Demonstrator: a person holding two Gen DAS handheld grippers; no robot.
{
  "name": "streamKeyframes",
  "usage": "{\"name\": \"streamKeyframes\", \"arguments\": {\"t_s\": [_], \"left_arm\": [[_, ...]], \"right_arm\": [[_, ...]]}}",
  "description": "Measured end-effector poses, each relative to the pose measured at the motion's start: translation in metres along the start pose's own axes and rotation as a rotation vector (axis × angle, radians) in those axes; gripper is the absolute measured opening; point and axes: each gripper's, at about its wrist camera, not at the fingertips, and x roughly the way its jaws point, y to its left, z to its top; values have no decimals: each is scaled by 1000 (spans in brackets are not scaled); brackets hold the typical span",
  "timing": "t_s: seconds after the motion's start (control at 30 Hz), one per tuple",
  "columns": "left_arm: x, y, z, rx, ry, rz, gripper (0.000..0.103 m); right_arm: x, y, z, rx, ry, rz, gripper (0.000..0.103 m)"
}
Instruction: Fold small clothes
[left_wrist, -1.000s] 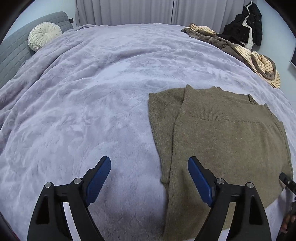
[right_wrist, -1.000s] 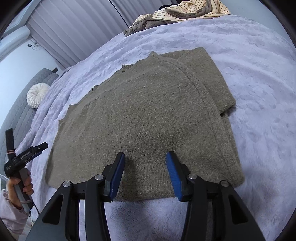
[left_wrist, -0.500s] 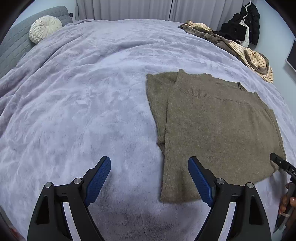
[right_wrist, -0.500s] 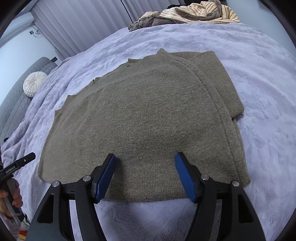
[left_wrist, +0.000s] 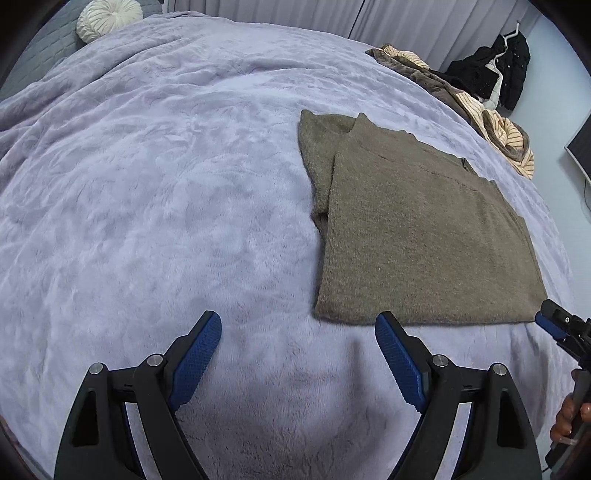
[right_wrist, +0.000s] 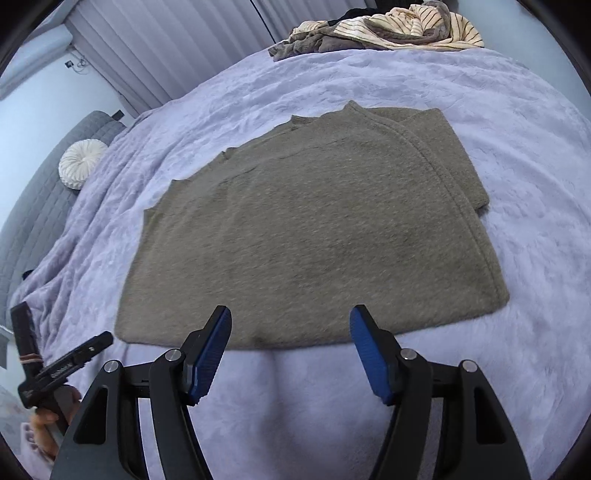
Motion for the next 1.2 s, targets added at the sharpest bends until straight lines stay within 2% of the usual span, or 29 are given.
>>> {"name": "streamKeyframes", "arguments": {"t_s": [0.1,0.17,0.2,0.27,0.37,0.5,0.67,0.83,0.97,1.2], "left_arm": [[0,5,-14,-39,11,-21,86],[2,6,-22,-42,19,-33,101],[0,6,-27,-35,2,-30,103],[-4,6,-32,-13,-29,-17,103],[-7,9,-35,-22,-48,-40,103],[-4,27,-36,-84,-27,-88,103],[1,35,-43,-93,-18,-138,103],[4,33,-48,-59,-32,-128,103],[6,31,-49,-56,-34,-115,103],[7,31,-49,-29,-26,-121,103]], "right_arm": [[0,10,-14,12,32,42,70],[3,17,-24,9,59,57,70],[5,20,-29,6,73,63,70],[10,28,-39,-2,101,69,70],[16,37,-47,-1,130,87,70],[23,52,-49,-7,146,114,70],[39,71,-45,40,174,212,70],[66,92,-39,121,214,329,70],[92,109,-34,136,240,342,70],[122,112,-29,237,270,371,70]]}}
